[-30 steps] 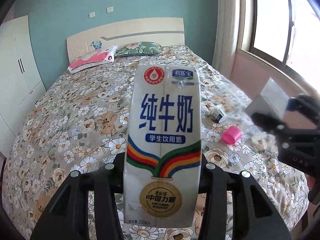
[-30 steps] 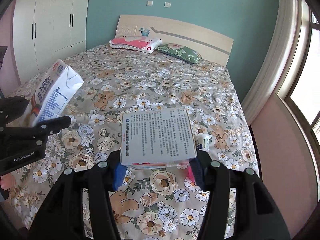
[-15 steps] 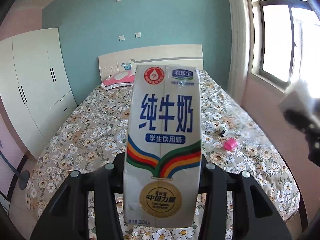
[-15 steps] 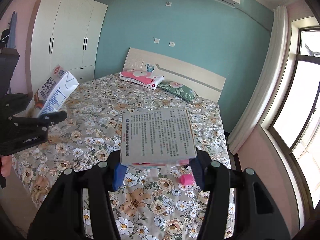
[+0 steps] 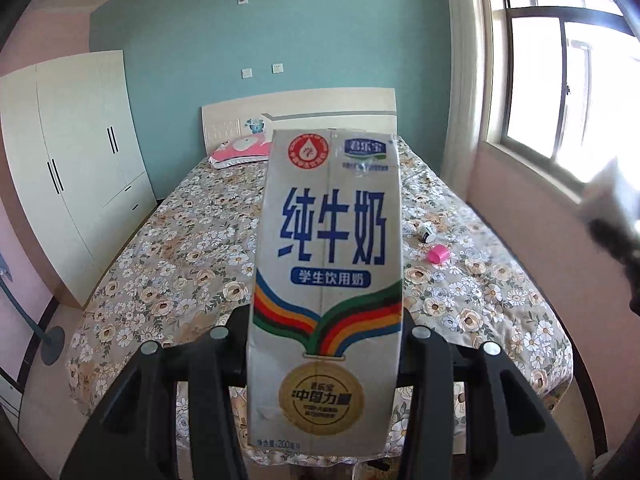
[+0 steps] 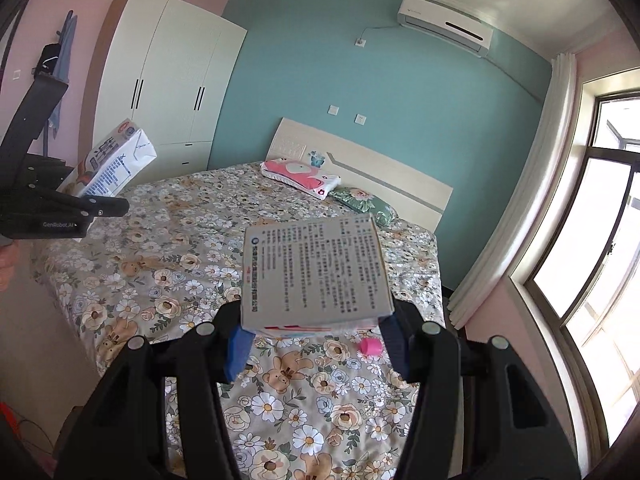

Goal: Collect trash
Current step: 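Carry the milk carton and white box with both tools over the bin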

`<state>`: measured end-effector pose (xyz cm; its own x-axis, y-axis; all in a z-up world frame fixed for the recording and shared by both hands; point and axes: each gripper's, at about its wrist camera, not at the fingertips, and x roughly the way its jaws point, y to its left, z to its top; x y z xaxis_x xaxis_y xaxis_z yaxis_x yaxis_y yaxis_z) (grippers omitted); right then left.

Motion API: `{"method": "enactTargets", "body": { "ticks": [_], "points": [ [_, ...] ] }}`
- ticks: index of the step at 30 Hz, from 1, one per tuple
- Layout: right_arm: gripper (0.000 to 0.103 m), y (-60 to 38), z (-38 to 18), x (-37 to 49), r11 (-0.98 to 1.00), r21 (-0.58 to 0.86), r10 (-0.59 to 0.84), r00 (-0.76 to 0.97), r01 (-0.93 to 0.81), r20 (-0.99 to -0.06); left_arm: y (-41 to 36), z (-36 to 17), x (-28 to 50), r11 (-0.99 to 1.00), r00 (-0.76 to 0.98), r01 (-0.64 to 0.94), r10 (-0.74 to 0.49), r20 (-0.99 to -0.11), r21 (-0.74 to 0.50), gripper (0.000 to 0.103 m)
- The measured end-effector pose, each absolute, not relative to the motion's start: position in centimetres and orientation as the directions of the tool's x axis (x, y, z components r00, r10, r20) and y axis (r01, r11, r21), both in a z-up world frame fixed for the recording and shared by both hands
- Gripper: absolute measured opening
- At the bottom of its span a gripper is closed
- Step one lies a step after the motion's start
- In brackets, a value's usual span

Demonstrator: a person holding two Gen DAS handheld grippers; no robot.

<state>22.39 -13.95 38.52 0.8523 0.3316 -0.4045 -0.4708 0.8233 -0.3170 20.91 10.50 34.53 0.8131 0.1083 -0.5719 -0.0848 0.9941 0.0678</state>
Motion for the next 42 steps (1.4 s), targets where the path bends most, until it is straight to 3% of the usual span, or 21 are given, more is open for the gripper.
{"method": "enactTargets", "body": {
  "ticks": [6,17,42],
  "points": [
    [0.056,-16.4,35.1,17.9,0.815,-0.307,0.345,0.837,-0.492,-0.424,10.8,30.7,16.7,0.996,0.803,-0.008,0.057,-0.594,0.085,0.048],
    [0.056,-18.2,24.0,14.7,0.801,-0.242,0.348,0.754,-0.548,-0.556,11.1,20.5,11.0,0.997,0.743,0.074,-0.039,-0.668,0.024,0.048],
    [0.056,-16.8,1.1,13.3,0.809,-0.048,0.308,0.491,-0.586,-0.815,10.6,-2.6,9.8,0.985,0.444,0.138,-0.15,-0.884,-0.098,0.048]
  ]
}}
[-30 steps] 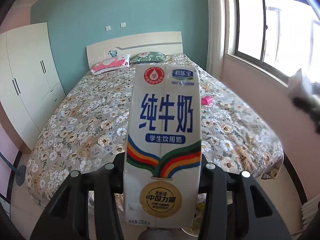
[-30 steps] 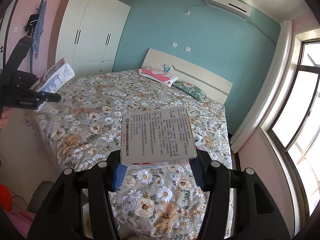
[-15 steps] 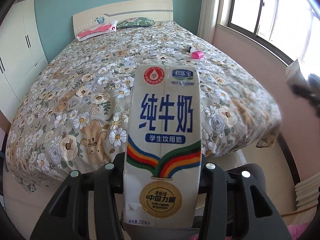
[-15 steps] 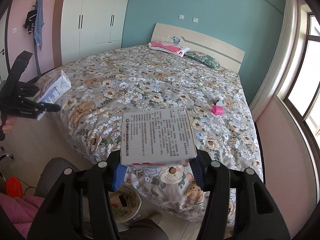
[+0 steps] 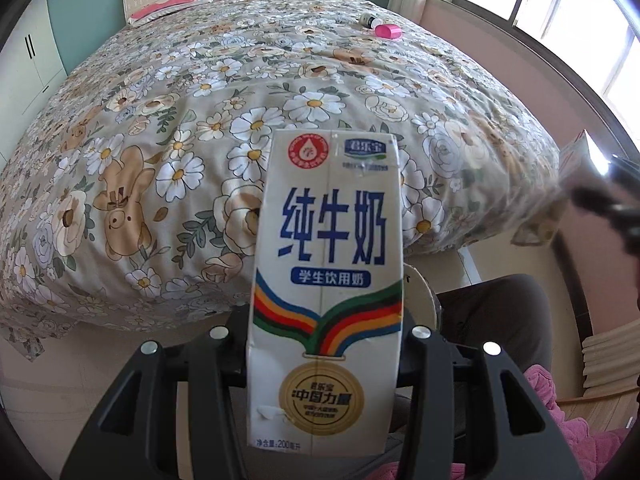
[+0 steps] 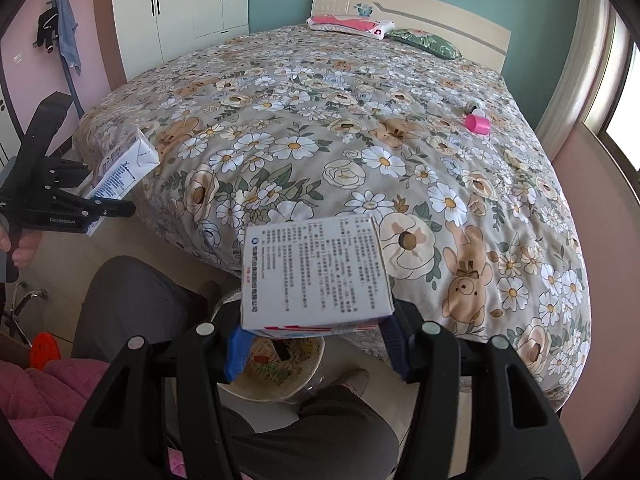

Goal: Collect trash
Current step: 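Carry the milk carton and white box with both tools over the bin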

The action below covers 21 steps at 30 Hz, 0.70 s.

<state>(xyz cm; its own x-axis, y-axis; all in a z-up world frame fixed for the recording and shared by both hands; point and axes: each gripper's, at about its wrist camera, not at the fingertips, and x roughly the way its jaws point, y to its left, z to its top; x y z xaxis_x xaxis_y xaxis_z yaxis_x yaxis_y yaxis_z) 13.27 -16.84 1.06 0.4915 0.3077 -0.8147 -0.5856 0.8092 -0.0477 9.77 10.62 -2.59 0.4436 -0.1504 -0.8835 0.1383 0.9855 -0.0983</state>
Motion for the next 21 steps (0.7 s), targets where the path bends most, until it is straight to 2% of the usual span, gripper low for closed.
{"method": "enactTargets", "body": {
  "ticks": [12,21],
  "points": [
    [0.056,-14.5,-11.6,13.5,0.799,0.036,0.253,0.281,-0.601,-0.926,7.1,-13.1,10.1,0.97,0.243,0.162,-0.219,-0.945,-0.183,0.048],
    [0.056,-12.6,-19.6,13.7,0.797,0.089,0.212,0.14,-0.597,-0.967,5.2,-20.4,10.9,0.956,0.093,0.124,-0.28,-0.956,-0.267,0.048]
  ]
}}
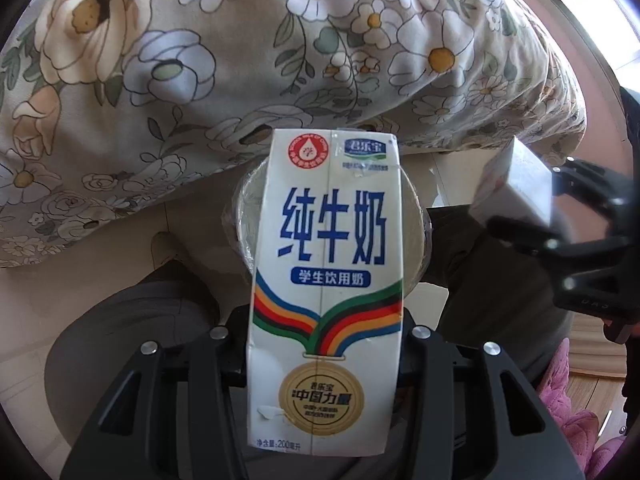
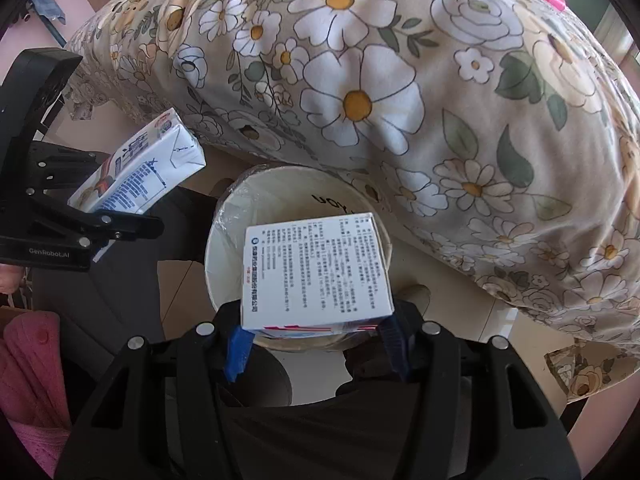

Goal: Collect trash
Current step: 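Carry the milk carton and white box with both tools over the bin, then open both tools to drop the milk carton and white box into the bin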

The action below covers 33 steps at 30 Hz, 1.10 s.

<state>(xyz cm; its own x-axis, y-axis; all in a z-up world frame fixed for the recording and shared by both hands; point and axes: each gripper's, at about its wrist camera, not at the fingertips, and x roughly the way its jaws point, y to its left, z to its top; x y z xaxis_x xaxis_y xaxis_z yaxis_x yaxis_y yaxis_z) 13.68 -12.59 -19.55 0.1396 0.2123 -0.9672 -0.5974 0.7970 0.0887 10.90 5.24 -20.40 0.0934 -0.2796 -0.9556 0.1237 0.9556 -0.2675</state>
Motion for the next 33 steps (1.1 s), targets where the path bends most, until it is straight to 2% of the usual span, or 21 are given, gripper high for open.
{"method": "enactTargets", "body": {
  "ticks": [14,33],
  "points": [
    [0.056,-11.1,-30.5,14.6,0.824,0.136,0.138,-0.037,-0.55,-0.99,2.3,-29.1,14.5,0.954,-0.054,0.058,-0.291,-0.955,-0.294,0.048],
    [0.056,-8.8,-39.1,16.7,0.84,0.185,0.114,-0.168,-0.51,-0.979,0.0,-36.6,17.8,0.959,-0.157,-0.001,-0.279,-0.947,-0.282,0.048]
  ]
}}
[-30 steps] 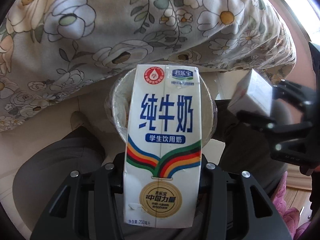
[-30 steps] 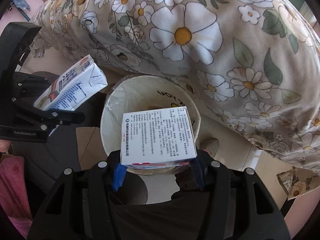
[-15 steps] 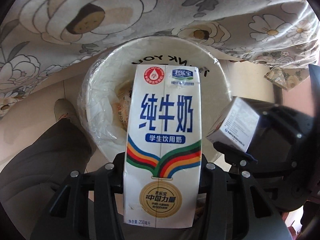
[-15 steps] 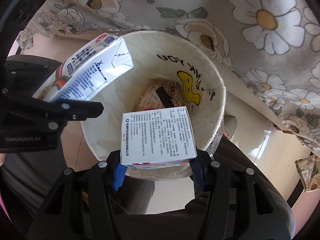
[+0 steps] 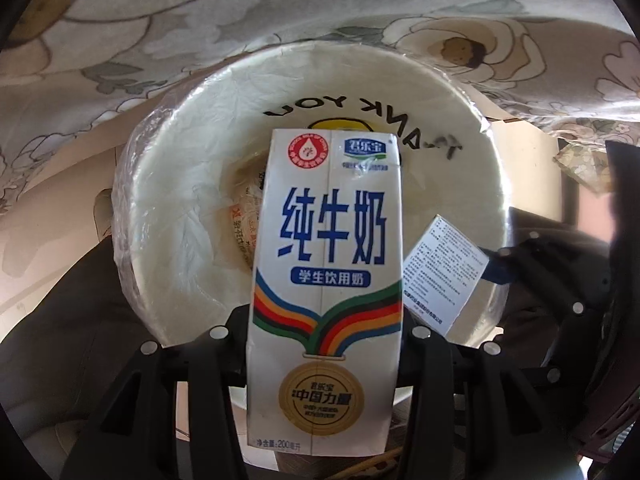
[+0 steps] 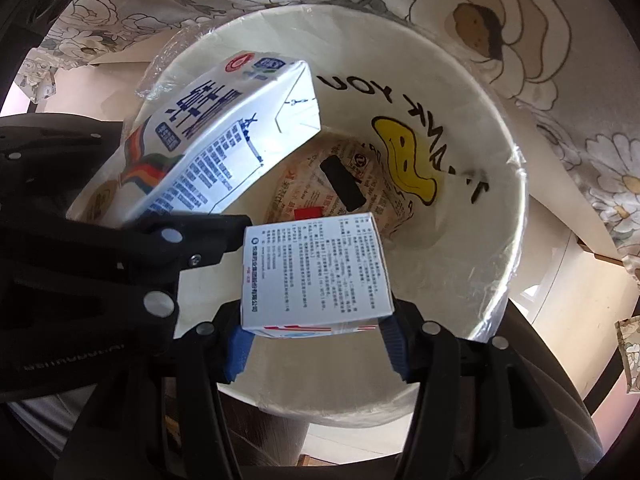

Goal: Collect trash
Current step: 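Open both tools to drop the milk carton and white box into the bin, then move both open tools back toward the pink cup and white bottle on the bed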

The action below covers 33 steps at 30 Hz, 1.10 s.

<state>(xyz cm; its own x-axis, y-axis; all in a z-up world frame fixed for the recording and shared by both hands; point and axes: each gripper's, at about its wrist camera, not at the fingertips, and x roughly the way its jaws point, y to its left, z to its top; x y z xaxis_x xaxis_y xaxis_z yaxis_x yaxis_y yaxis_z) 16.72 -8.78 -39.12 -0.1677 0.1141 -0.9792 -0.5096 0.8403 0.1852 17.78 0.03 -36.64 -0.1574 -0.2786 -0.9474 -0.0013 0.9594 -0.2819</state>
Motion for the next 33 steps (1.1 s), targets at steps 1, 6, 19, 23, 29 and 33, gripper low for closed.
{"method": "enactTargets", "body": {
  "ticks": [1,6,19,23,29,33],
  "points": [
    [0.056,-8.8,-39.3,16.8,0.844,0.193,0.121,-0.174,-0.5,-0.977,-0.1,-37.0,17.9,0.959,-0.166,-0.004,-0.281,-0.945,-0.284,0.048],
    [0.057,-8.8,-40.0,17.5,0.853,0.214,0.143,-0.182,-0.475,-0.973,-0.7,-38.6,18.7,0.959,-0.189,-0.04,-0.282,-0.941,-0.28,0.048],
    [0.063,-8.4,-40.9,17.9,0.852,0.181,0.116,-0.16,-0.491,-0.98,-0.4,-39.5,19.0,0.951,-0.191,-0.099,-0.308,-0.932,-0.294,0.06],
    [0.063,-8.5,-41.0,17.8,0.852,0.186,0.122,-0.159,-0.49,-0.98,-0.5,-39.6,19.0,0.952,-0.2,-0.089,-0.305,-0.931,-0.292,0.06],
    [0.063,-8.6,-40.9,18.2,0.856,0.19,0.13,-0.156,-0.481,-0.979,0.3,-39.5,18.6,0.951,-0.195,-0.09,-0.307,-0.931,-0.295,0.06],
    [0.063,-8.6,-40.2,17.9,0.862,0.176,0.12,-0.147,-0.475,-0.982,0.9,-39.2,18.2,0.953,-0.199,-0.088,-0.302,-0.932,-0.29,0.06]
  ]
}}
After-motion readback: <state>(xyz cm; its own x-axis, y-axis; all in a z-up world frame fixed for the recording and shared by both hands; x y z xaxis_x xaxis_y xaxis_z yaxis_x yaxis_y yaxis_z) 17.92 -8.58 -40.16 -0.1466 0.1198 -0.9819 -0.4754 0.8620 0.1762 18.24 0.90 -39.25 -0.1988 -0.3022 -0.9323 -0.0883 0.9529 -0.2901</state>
